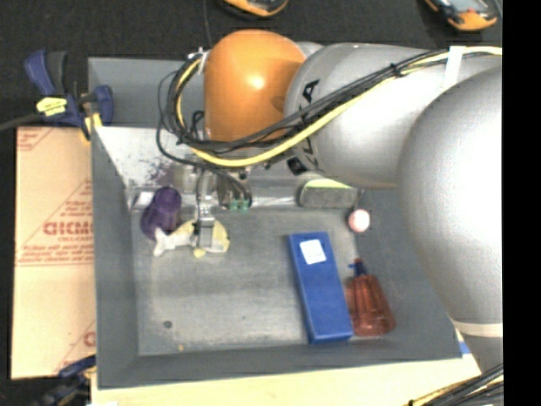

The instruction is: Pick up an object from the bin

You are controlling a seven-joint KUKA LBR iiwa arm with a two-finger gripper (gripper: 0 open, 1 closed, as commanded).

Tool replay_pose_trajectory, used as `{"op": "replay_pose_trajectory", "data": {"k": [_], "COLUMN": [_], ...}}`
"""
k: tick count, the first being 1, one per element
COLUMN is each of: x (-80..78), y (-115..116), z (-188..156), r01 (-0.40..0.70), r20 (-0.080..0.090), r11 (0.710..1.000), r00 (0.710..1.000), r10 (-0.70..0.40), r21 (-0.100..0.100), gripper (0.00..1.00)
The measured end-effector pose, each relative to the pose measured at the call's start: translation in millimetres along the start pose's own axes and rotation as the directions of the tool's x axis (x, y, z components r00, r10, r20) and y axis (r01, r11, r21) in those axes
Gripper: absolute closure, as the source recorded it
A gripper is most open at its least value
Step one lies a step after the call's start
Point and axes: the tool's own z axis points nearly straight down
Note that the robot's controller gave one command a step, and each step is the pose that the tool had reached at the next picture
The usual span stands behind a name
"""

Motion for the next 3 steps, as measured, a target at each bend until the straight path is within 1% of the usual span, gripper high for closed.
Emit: {"op": "replay_pose_trajectory", "data": {"k": [1,2,3], "x": [-1.0,1.0,3.0], "y": [-1,-2,5], "z": [-5,-49,-83], "r01": [-0.003,-0.073,-0.054], "r20": [0.007,0.003,0.006], "r11": [1.000,0.997,0.999], "r00": [1.000,0.997,0.999], "r10": [0.003,0.073,0.054], "r21": [-0.001,-0.001,-0.001], "gripper": [0.00,0.00,0.00]}}
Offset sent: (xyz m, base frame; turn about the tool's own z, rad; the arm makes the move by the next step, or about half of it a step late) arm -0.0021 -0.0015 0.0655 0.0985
